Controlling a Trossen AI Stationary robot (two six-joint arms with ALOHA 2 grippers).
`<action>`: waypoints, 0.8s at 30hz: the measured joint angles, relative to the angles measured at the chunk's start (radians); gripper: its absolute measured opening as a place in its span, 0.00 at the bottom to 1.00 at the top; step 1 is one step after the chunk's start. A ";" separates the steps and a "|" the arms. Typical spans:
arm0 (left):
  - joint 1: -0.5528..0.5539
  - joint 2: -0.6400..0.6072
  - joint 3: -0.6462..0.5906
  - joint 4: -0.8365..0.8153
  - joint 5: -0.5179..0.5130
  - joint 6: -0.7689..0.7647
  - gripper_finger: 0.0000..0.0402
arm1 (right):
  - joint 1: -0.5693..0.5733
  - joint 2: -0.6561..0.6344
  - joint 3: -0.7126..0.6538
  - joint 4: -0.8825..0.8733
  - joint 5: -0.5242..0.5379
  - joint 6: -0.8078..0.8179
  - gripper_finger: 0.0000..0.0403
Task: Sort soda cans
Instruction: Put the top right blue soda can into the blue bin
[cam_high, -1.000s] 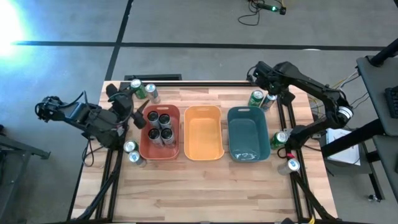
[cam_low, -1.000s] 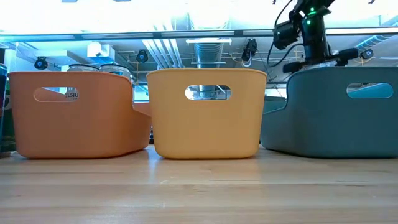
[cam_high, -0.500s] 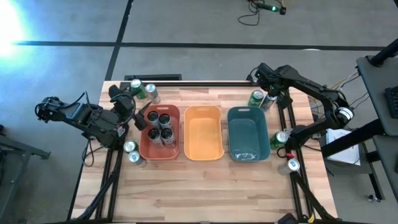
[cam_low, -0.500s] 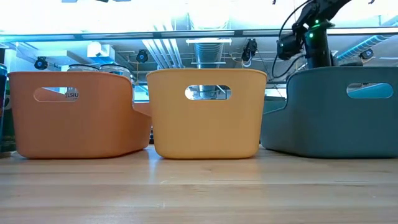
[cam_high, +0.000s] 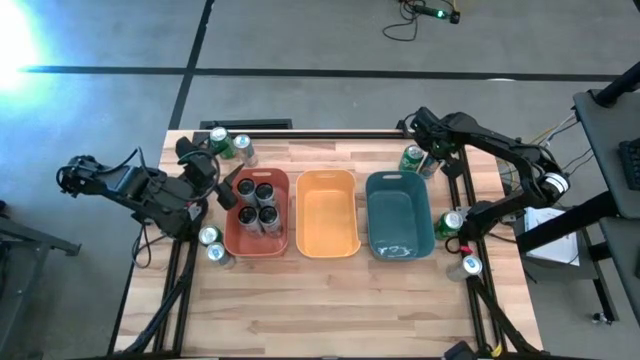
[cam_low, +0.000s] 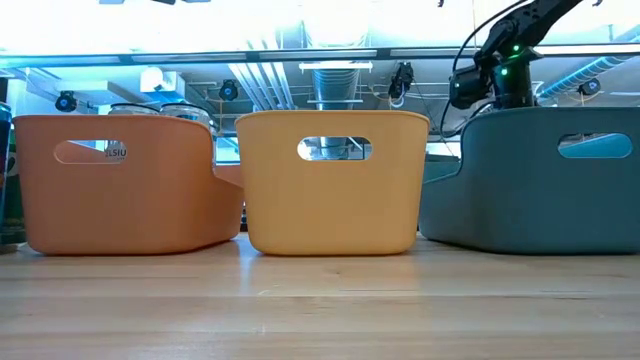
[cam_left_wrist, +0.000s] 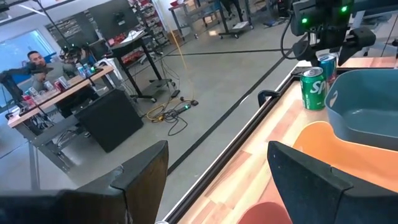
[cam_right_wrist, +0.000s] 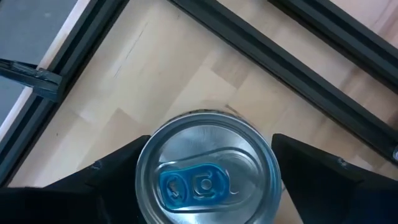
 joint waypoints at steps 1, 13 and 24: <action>0.000 0.002 0.000 0.000 0.000 -0.002 0.64 | 0.000 0.000 0.000 0.000 0.003 -0.001 0.78; 0.000 0.008 0.000 0.000 0.000 -0.061 0.64 | -0.002 -0.015 0.018 -0.002 0.006 -0.060 0.57; 0.000 -0.072 0.006 -0.002 -0.001 -0.077 0.62 | 0.001 -0.094 0.233 -0.233 0.151 -0.191 0.57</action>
